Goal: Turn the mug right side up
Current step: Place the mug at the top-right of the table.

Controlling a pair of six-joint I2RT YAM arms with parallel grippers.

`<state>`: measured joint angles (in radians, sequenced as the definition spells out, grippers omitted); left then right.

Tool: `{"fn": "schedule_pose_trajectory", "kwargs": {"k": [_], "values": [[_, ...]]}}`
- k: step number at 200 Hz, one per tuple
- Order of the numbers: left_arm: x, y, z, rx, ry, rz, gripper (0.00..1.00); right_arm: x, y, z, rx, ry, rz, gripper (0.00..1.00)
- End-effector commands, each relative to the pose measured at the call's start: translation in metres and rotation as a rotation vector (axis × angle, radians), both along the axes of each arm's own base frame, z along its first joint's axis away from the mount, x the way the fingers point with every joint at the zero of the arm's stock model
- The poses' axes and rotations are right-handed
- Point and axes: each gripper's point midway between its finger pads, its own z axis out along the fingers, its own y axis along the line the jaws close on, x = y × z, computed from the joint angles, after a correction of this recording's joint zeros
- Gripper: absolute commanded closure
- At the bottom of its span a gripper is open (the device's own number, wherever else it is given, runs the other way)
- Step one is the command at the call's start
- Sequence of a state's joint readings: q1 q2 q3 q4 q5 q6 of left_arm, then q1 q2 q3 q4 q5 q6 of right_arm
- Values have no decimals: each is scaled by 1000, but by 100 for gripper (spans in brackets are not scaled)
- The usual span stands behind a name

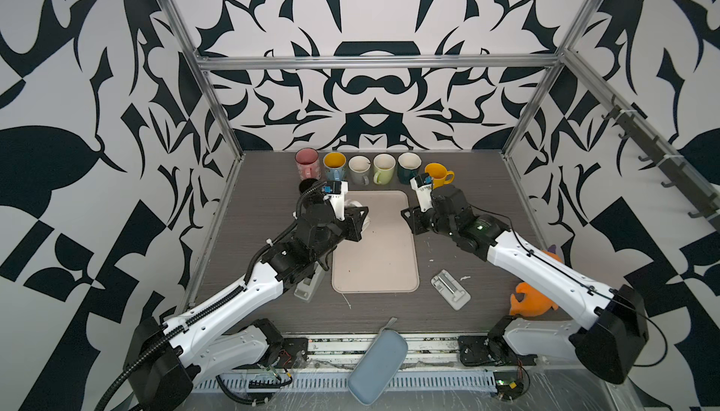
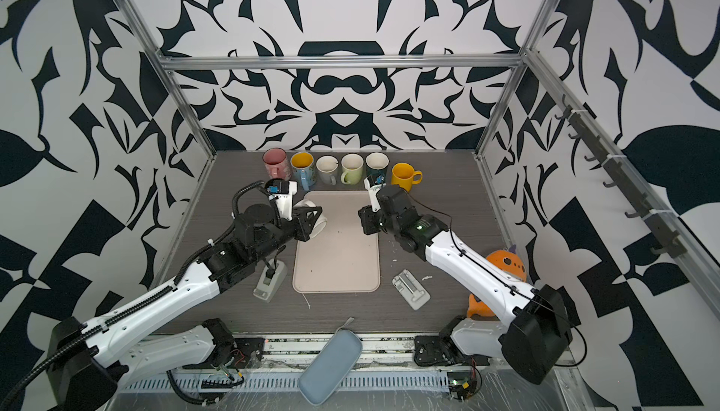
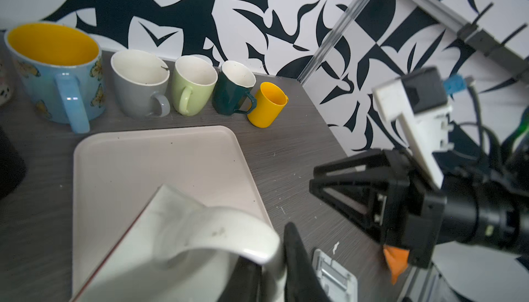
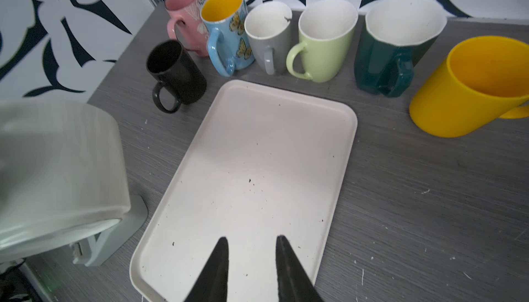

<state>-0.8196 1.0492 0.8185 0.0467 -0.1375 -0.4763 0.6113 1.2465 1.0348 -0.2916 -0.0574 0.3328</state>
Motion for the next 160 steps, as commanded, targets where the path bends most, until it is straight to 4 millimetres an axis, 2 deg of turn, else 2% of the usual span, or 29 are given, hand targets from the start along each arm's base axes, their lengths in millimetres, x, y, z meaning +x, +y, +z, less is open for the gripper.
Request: {"fn": "schedule_pose_trajectory", "kwargs": {"k": [1,33,52,87,120,160], "values": [[-4,-1,48,132,-271,-18,100,-2,7,46,105,-41,57,68],[-11,-9,56,302,-442,-21,100,-4,16,71,169,-22,135,67],[-14,-13,60,401,-539,-16,100,-6,23,88,207,-20,188,64],[-10,-22,56,614,-662,-12,100,-13,34,113,237,-25,286,57],[-8,-31,51,751,-754,-29,100,-22,43,119,242,1,370,53],[-2,-33,41,918,-838,-27,100,-31,46,123,230,4,438,50]]}}
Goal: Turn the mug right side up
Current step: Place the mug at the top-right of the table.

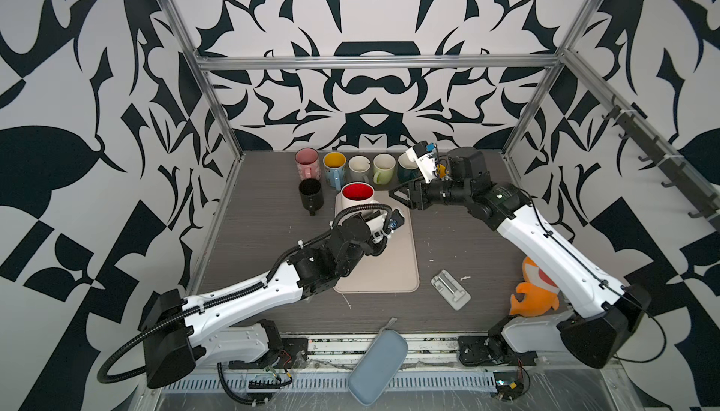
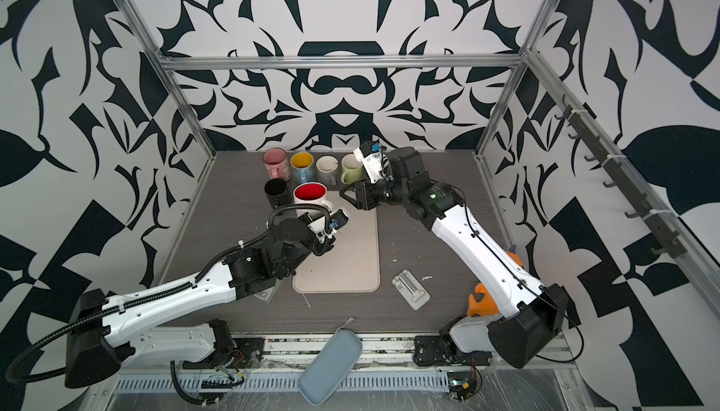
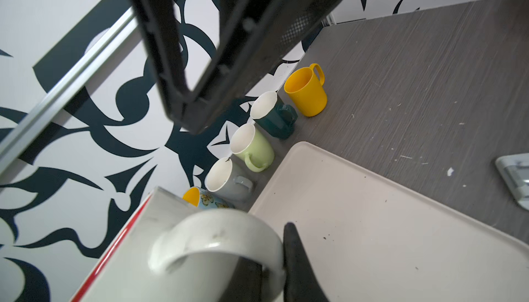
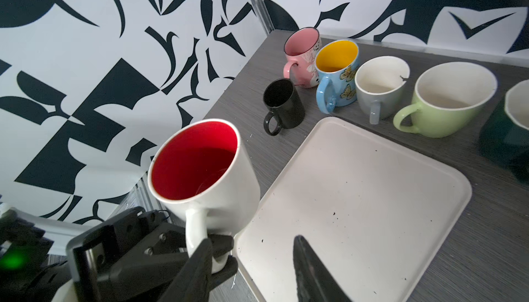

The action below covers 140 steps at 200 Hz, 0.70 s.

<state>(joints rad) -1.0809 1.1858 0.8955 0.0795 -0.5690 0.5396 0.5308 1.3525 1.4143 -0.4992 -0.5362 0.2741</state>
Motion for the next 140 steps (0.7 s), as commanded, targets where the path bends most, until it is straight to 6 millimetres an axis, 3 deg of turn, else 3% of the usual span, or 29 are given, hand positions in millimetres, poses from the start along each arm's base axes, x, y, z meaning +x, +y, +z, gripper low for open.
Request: {"fn": "schedule_pose_trajectory", "kwargs": {"k": [1,83,86,140], "values": [[9,3,40,32,-183,38,100,-13,3,22,18,-48,80,50],[18,-9,31,294,-369,23,100,-17,12,9,-31,-12,149,49],[21,-14,21,319,-362,17,100,-18,12,8,-33,-12,150,49],[20,-21,24,323,-393,-6,100,-17,22,-6,-86,6,165,49]]}}
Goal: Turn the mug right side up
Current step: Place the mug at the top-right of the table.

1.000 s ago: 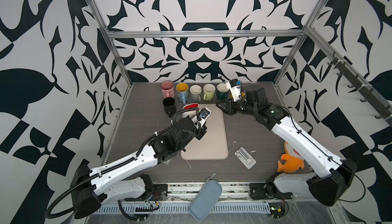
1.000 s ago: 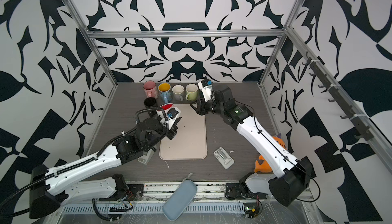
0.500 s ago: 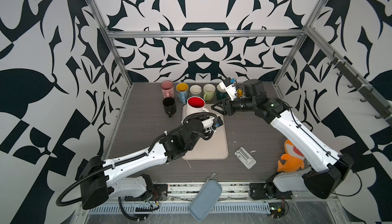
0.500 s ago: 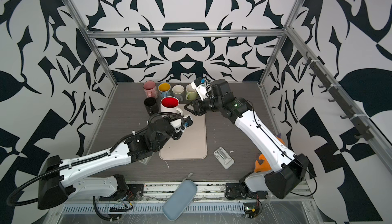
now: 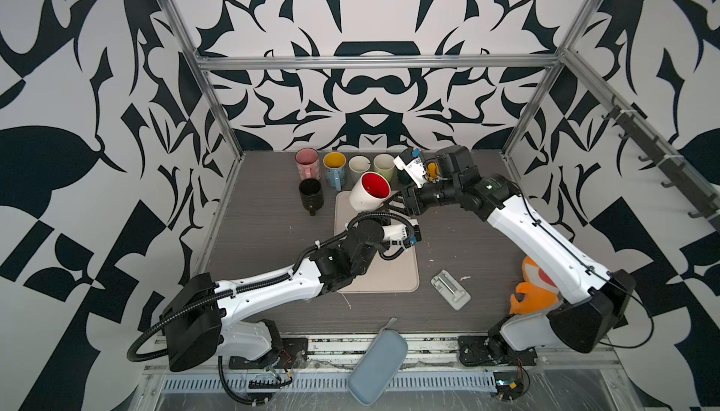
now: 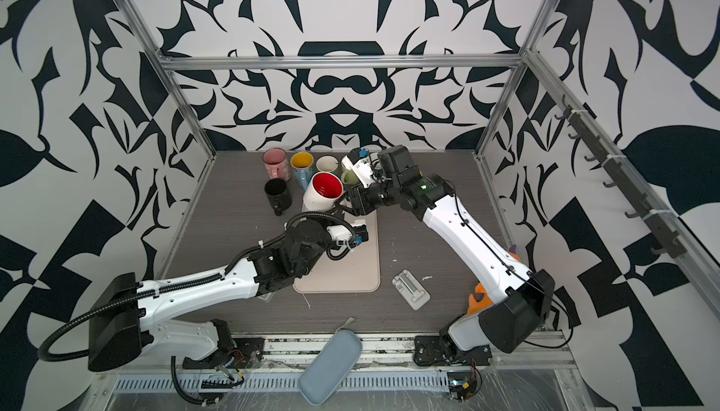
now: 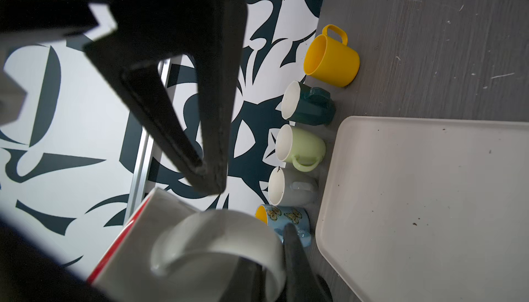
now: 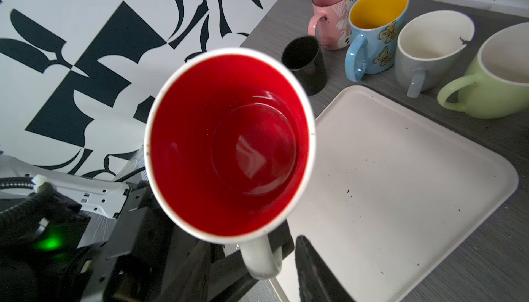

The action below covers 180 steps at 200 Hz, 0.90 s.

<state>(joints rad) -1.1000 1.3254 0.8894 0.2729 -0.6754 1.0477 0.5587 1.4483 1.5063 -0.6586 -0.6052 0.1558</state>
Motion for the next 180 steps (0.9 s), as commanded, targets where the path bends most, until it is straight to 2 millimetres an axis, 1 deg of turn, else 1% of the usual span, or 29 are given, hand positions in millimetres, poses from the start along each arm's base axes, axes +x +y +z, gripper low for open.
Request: {"fn": "schedule_pose_trajectory", "kwargs": {"k": [1,12,22,59,83,93,104,112,140,154,155,164,167,180], "values": [[1,-2,36,-76,-97,-2,100,-4,6,16,5,-57,26,49],[0,-2,37,-78,-97,-6,100,-2,6,12,-10,-55,20,49],[0,-2,38,-81,-99,-9,100,-1,7,9,-21,-52,16,52],[-6,-5,44,-92,-107,-30,100,5,4,0,-53,-43,-21,70],[-9,-9,44,-92,-105,-45,100,10,3,1,-46,-58,-46,71],[-9,-10,42,-86,-104,-47,100,11,3,2,-42,-63,-55,74],[-10,-12,41,-79,-103,-50,100,12,3,3,-37,-69,-63,84],[-9,-13,39,-76,-100,-49,100,13,3,3,-33,-69,-67,100],[-8,-14,36,-73,-93,-35,100,16,2,1,-29,-67,-91,100],[-6,-14,36,-80,-89,-18,100,17,1,3,-16,-84,-103,100],[-6,-14,36,-81,-88,-18,99,17,1,4,-14,-86,-105,100],[-4,-13,36,-89,-85,-9,81,16,0,5,-5,-92,-113,100],[-4,-13,36,-92,-84,-7,76,17,-1,5,-4,-94,-117,100],[-4,-13,36,-104,-77,1,67,18,-4,6,-1,-106,-138,100]]}}
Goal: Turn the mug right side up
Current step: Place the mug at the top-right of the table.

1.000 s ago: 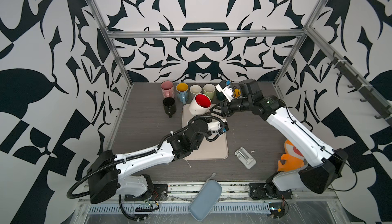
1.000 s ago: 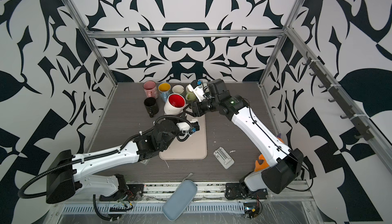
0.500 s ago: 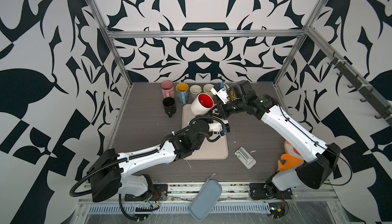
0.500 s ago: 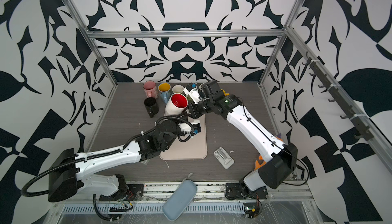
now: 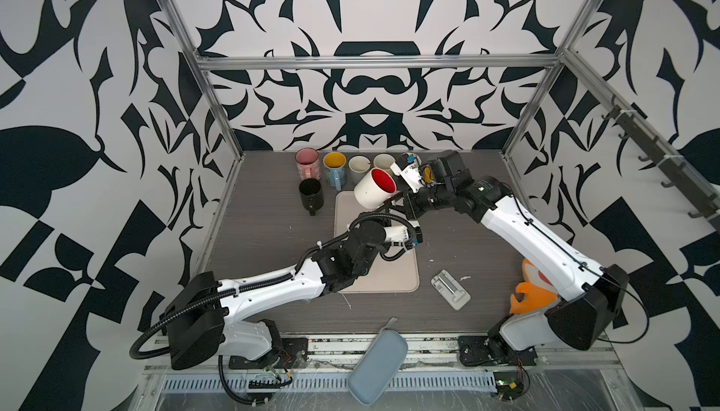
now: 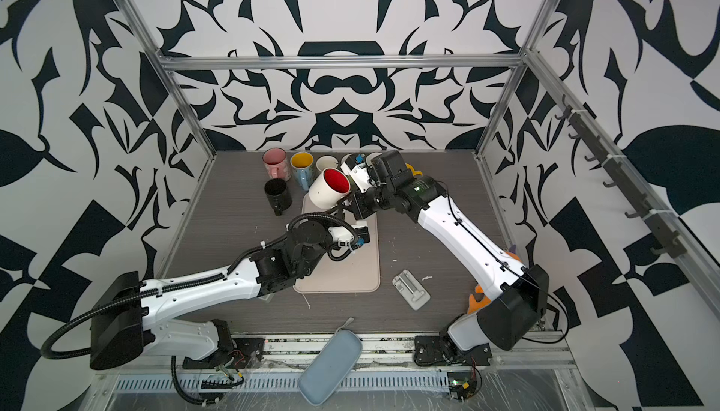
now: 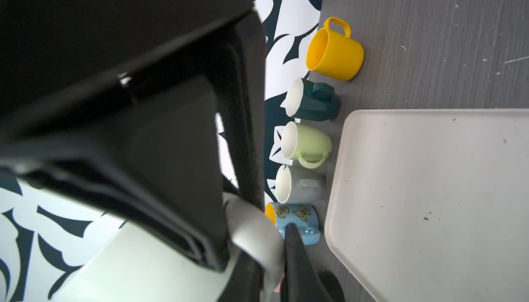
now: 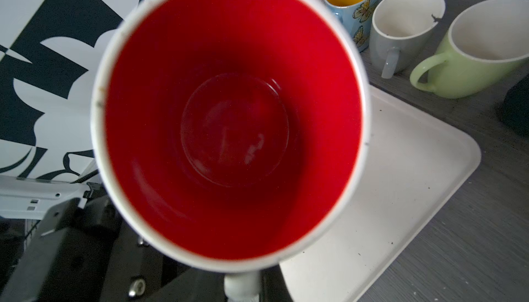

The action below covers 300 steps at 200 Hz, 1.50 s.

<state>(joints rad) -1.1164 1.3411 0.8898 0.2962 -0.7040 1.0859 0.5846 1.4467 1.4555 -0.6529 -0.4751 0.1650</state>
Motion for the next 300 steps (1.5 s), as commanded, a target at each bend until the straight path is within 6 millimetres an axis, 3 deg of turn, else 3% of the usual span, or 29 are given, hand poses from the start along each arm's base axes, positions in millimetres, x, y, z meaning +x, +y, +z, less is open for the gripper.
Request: {"fn": "schedule_pose_trajectory", "kwargs": {"k": [1,29,60,126,133,164,237,253,300], "values": [[-2,-9,37,-134,-50,-3,67,11,2,33,88,-109,-58,100],[-2,-5,38,-155,-42,13,52,14,-3,38,105,-147,-103,100],[-3,0,35,-161,-23,27,43,20,-12,40,91,-176,-162,100],[-6,16,13,-145,80,80,37,44,-48,33,24,-200,-362,100],[-9,23,24,-186,76,90,36,48,-54,30,6,-197,-388,100],[-5,39,30,-347,185,146,33,59,-82,-4,-155,-162,-492,100],[55,119,17,-792,560,470,25,75,-130,-102,-459,-43,-623,100],[63,134,17,-884,592,519,23,81,-144,-115,-513,-45,-668,100],[77,177,16,-1120,625,626,20,95,-157,-138,-501,-34,-693,100]]}}
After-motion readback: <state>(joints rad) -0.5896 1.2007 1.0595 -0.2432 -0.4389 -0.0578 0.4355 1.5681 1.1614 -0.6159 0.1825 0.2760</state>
